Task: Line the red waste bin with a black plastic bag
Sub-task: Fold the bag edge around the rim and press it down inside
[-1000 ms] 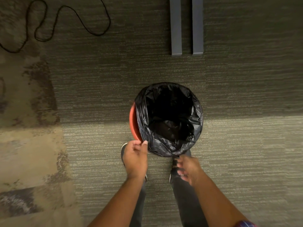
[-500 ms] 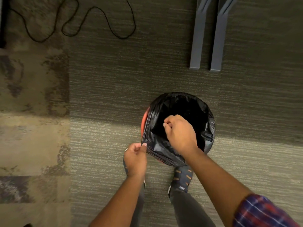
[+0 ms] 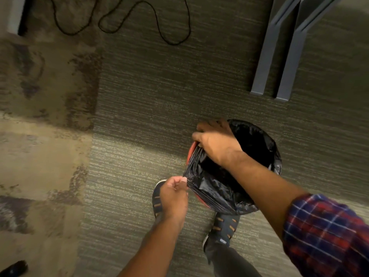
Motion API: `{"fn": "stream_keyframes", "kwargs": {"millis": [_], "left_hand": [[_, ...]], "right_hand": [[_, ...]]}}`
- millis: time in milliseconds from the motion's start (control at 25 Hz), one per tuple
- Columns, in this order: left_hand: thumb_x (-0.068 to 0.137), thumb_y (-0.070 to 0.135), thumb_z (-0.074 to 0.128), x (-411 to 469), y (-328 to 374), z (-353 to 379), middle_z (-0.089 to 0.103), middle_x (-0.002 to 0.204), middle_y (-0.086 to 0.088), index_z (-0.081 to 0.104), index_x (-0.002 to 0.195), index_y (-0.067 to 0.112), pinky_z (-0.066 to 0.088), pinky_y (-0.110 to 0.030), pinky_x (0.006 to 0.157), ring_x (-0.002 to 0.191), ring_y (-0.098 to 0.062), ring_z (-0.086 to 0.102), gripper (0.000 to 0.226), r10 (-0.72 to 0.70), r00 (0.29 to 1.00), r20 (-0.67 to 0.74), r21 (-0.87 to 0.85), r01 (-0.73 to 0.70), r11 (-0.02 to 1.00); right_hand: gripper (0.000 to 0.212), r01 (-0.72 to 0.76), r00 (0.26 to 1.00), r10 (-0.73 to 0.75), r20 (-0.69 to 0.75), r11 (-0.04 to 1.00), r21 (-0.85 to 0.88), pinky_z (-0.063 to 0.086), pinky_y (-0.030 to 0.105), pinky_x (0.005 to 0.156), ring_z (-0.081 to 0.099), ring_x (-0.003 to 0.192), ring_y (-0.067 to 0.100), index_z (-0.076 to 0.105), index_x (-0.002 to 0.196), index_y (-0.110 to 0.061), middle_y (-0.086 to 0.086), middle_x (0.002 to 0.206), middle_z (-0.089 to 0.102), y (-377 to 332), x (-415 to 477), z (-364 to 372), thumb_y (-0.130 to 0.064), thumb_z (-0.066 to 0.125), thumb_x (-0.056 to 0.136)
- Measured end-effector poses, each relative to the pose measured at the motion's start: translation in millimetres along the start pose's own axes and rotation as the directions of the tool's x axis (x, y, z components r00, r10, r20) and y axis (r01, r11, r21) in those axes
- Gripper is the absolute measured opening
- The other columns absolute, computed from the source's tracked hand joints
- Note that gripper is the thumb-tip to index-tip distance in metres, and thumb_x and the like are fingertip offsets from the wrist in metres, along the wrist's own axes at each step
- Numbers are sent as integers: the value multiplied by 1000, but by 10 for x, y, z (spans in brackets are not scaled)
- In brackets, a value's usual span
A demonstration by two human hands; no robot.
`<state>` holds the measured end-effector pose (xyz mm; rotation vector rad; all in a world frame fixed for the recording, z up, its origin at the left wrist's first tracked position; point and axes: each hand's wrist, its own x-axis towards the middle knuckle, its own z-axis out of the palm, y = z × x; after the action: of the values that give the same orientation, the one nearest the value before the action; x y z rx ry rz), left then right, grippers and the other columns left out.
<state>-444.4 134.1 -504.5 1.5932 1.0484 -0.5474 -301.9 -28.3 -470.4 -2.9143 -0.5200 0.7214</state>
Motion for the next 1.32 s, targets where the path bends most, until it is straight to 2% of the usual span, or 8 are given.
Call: {"fn": "stream_keyframes", "kwargs": {"millis": [200,360,520,720,840,1000,1160,1320], "left_hand": [[102,8,69,-28,101,47,78,87,-2,74,92,22,58,-35,75,76,-15,68,18,44,996,-74,-81,-50,995],[102,8,69,-38,98,25,76,90,-4,77,100,13,59,-47,84,84,-18,67,9,11,1000,-24,-148,-15,989],[102,12,70,26,137,33,77,84,3,78,93,19,58,-31,73,76,-9,67,13,-5,1000,5,-114,5,993],[103,9,66,187,177,63,76,83,3,77,95,21,51,-18,58,71,-9,66,18,-79,997,26,-22,79,997],[104,5,63,263,173,91,75,84,-3,75,95,16,51,-23,60,72,-14,65,18,-108,992,70,38,105,994],[106,1,60,362,124,73,72,76,-1,72,87,13,55,-17,52,64,-10,65,25,-191,973,133,63,184,981],[106,-5,53,371,77,34,73,78,-4,72,91,6,54,-19,48,56,-6,66,26,-233,960,156,61,226,972],[103,-9,55,299,37,191,77,95,-21,69,108,-11,54,-29,58,79,-24,66,16,-233,962,140,-21,238,971]], "right_hand": [[30,252,944,-254,212,967,38,32,43,113,41,141,30,72,111,-36,-3,147,51,135,282,-178,-34,77,82],[20,123,939,-203,278,952,279,48,33,89,59,114,23,71,92,-22,-4,113,65,80,329,-255,-30,72,73],[9,249,924,-285,256,955,162,45,32,80,63,98,24,69,91,-22,0,99,67,77,391,-279,-16,64,93],[16,-35,905,-68,420,972,234,38,29,61,66,94,27,66,88,-14,-1,95,73,-90,638,-206,-27,56,89],[21,-153,868,18,497,961,232,47,30,69,72,103,29,75,96,-14,4,100,78,-130,775,-165,-19,57,89],[23,-149,939,116,324,986,80,52,43,101,65,120,34,68,117,-18,10,126,69,-3,758,-111,-21,67,95],[15,-244,908,312,-281,937,252,47,44,91,65,104,32,71,106,-19,7,109,70,35,127,33,-26,62,97],[14,-383,850,523,-57,689,615,54,40,70,67,75,27,67,90,-19,2,77,67,-299,-848,439,-29,65,99]]}}
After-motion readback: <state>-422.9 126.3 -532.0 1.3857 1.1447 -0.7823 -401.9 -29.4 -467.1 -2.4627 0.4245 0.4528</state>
